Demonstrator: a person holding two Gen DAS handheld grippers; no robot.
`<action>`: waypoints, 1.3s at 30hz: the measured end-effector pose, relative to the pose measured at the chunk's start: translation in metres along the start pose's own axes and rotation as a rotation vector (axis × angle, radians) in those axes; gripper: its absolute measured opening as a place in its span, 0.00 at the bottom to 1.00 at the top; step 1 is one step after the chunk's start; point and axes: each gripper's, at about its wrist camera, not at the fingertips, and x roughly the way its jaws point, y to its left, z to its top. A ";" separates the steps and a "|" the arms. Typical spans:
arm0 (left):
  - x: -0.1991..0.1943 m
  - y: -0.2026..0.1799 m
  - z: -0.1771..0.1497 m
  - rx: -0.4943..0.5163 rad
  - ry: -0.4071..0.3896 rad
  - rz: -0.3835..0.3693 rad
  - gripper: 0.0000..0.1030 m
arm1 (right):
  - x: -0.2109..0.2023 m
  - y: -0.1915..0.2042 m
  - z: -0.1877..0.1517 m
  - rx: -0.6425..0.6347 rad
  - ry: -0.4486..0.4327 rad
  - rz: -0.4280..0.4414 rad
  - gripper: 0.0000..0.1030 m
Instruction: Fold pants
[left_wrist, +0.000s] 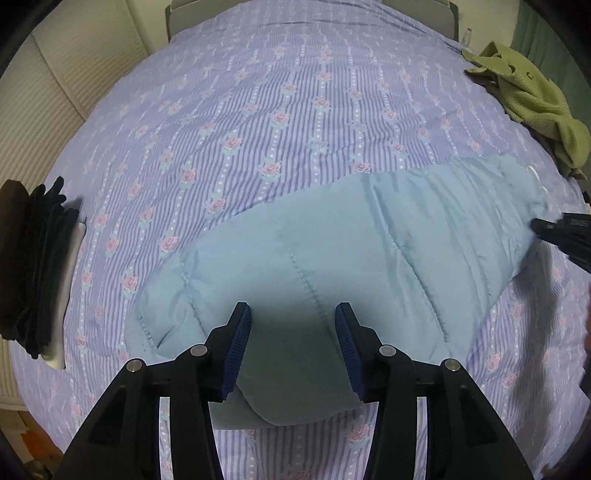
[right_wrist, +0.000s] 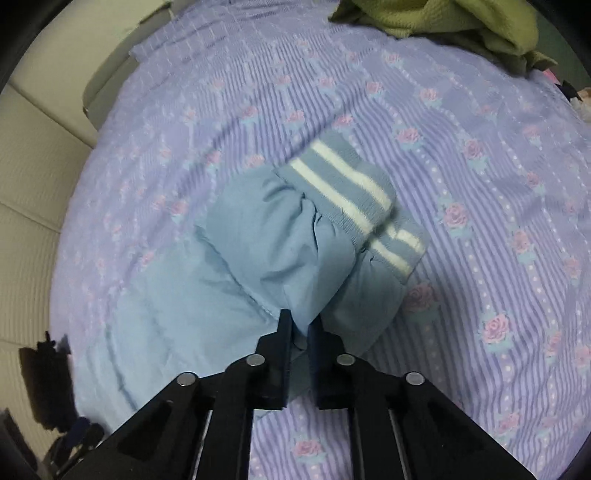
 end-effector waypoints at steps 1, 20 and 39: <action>0.000 0.001 0.000 -0.006 0.002 0.000 0.45 | -0.012 -0.001 -0.003 0.002 -0.026 0.016 0.08; -0.015 -0.041 -0.003 0.085 -0.029 -0.004 0.55 | -0.018 -0.053 0.000 0.061 -0.092 0.022 0.67; -0.036 -0.069 -0.014 0.114 -0.035 -0.114 0.55 | -0.009 -0.062 0.002 0.247 -0.071 0.234 0.19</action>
